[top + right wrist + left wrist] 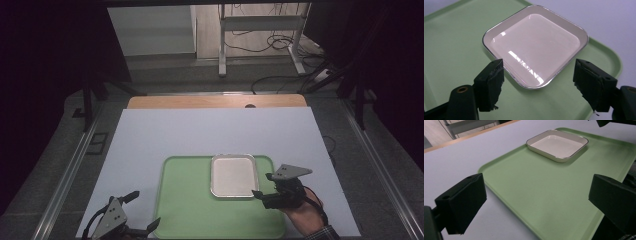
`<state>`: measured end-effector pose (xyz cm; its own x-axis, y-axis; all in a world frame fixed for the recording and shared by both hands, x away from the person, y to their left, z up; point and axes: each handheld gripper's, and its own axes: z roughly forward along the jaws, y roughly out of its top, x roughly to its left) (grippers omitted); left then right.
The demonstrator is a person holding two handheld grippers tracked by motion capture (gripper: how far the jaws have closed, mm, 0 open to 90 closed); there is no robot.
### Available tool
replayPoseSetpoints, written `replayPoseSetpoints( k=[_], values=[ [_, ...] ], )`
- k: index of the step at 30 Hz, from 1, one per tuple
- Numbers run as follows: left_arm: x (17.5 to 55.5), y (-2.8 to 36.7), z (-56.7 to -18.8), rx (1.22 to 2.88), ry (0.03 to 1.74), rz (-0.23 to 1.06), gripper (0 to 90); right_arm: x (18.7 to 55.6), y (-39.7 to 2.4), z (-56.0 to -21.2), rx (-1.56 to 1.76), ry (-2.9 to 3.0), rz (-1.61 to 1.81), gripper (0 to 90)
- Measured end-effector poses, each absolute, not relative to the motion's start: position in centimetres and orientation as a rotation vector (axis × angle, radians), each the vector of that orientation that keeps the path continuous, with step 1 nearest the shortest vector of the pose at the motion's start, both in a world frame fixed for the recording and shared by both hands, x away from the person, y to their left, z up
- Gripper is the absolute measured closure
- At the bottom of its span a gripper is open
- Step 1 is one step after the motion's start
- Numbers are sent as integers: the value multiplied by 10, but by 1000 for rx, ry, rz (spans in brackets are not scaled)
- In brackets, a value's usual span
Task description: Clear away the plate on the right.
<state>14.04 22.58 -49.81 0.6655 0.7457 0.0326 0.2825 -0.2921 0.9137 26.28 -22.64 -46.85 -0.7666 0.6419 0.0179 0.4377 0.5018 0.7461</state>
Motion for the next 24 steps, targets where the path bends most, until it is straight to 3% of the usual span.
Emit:
replayPoseSetpoints(
  k=[24],
  values=[
    [140, 226, -498, 1864, 813, 571, 13, 251, -251, -469, 941, 2375, 1199, 8]
  ],
)
